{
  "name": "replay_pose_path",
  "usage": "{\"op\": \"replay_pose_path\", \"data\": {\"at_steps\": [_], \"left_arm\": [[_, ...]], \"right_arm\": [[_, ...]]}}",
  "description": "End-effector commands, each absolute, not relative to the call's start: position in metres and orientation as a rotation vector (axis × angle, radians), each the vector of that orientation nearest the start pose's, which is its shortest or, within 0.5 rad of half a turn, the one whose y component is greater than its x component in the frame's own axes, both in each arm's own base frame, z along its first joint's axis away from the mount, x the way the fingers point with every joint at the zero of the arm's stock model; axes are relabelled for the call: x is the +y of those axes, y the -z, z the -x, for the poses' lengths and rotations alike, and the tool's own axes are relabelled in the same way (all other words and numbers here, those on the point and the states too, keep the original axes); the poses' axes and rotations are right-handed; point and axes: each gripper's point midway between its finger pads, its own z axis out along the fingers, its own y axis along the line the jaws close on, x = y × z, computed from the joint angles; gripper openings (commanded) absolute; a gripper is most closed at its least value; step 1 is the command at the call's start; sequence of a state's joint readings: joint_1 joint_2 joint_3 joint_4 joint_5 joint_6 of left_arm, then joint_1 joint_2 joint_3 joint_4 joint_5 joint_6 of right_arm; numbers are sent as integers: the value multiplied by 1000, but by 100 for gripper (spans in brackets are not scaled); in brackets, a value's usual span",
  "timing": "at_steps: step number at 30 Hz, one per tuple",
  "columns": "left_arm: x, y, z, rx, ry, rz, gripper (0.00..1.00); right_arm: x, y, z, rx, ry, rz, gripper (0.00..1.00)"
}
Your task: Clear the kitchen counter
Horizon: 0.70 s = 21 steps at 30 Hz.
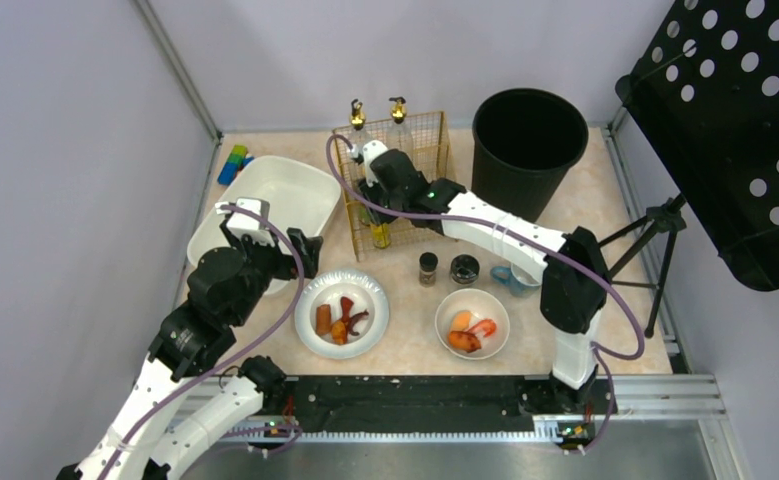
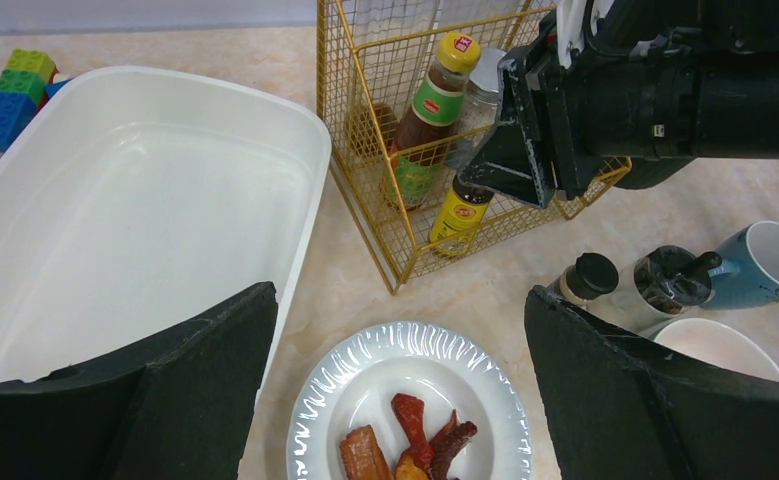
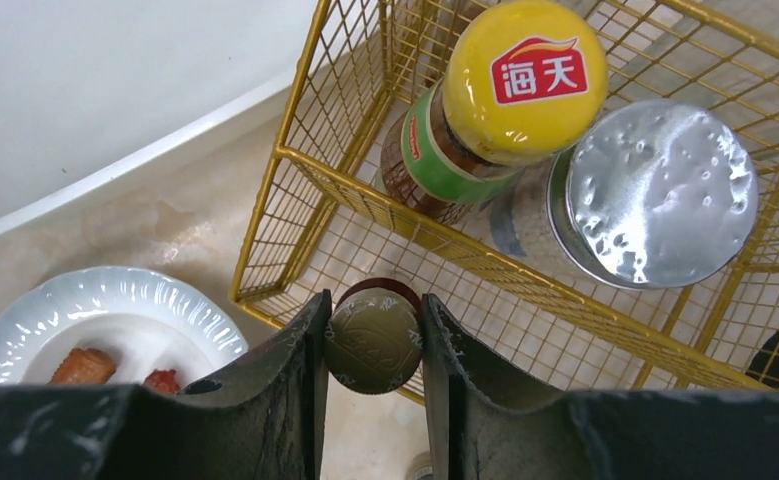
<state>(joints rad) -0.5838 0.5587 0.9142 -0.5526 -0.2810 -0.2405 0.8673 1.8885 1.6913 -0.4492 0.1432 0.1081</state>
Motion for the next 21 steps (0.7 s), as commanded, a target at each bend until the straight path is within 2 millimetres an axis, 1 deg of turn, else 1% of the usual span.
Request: {"op": "replay_pose_path", "data": {"at_steps": [1, 3, 5, 6, 8, 11, 12, 13, 19, 21], "left_arm": [[-99, -315, -221, 1746, 358, -97, 98], [-98, -315, -221, 1746, 357, -97, 98], [-98, -315, -221, 1748, 354, -97, 98], [-99, -314, -222, 1751, 354, -96, 98], [-101, -312, -223, 1759, 360, -99, 98], [-111, -309, -224, 1783, 399, -120, 98], [-115, -307, -224, 1797, 415, -136, 97], [-117, -306, -224, 1813, 420, -140, 96], [-122, -309, -226, 1833, 438, -129, 96], [-127, -310, -225, 1847, 465, -135, 96]], "right_arm": [[402, -212, -363, 2027, -485, 679, 0], [402, -203, -362, 2039, -496, 668, 0], [404, -199, -360, 2039, -517, 667, 0], [405, -198, -359, 2040, -523, 667, 6], [404, -196, -359, 2043, -524, 660, 23], [400, -202, -359, 2035, -512, 648, 45], [398, -205, -358, 2029, -508, 647, 52], [397, -209, -357, 2021, -510, 645, 55], [386, -241, -349, 1971, -537, 620, 67], [378, -260, -344, 1940, -545, 603, 68]]}}
